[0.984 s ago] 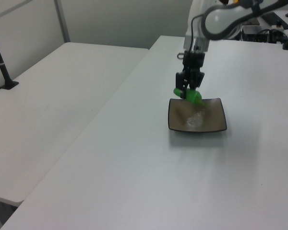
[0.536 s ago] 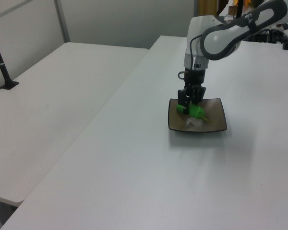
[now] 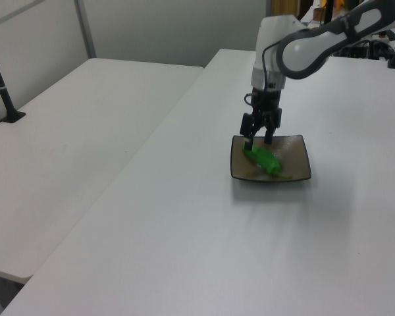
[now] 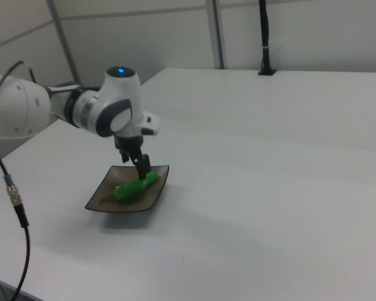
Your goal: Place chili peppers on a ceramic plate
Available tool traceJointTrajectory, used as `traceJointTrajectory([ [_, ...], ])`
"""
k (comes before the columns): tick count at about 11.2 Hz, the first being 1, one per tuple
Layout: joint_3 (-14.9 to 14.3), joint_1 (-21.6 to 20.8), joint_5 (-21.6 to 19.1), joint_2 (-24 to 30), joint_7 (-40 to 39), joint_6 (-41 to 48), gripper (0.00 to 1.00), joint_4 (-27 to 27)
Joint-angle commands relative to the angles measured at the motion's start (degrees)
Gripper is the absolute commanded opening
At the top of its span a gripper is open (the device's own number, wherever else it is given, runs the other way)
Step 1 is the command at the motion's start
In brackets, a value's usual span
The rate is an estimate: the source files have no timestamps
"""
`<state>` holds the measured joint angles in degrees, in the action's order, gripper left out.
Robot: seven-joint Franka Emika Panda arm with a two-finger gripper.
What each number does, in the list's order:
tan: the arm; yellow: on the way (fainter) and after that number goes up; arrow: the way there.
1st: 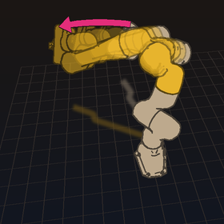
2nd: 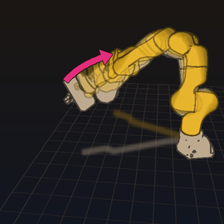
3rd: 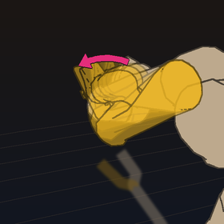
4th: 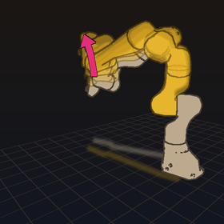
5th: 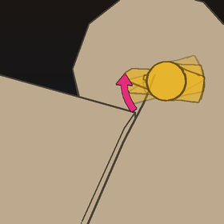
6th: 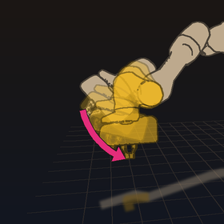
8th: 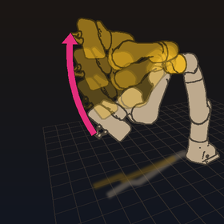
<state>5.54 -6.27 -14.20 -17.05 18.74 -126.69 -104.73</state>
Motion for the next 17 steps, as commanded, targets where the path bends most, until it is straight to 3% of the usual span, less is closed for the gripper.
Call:
traceJointTrajectory([
  [1,-0.54,-2.07,7.67,7.72,1.04,10.1,1.0,3.28],
  [2,-0.62,-2.16,9.95,9.3,1.65,15.02,1.0,5.83],
  [5,-0.88,-2.25,10.94,13.17,1.66,30.93,1.0,13.13],
  [8,-2.55,-3.57,13.31,18.27,-3.33,39.57,1.0,13.24],
  [11,-8.08,-7.7,12.53,18.72,-14.75,38.81,1.0,12.89],
  [14,-8.45,-7.35,11.48,17.94,-20.84,27.69,1.0,10.61],
  [17,-8.36,-7.26,10.68,16.88,-20.41,25.53,1.0,10.07],
])
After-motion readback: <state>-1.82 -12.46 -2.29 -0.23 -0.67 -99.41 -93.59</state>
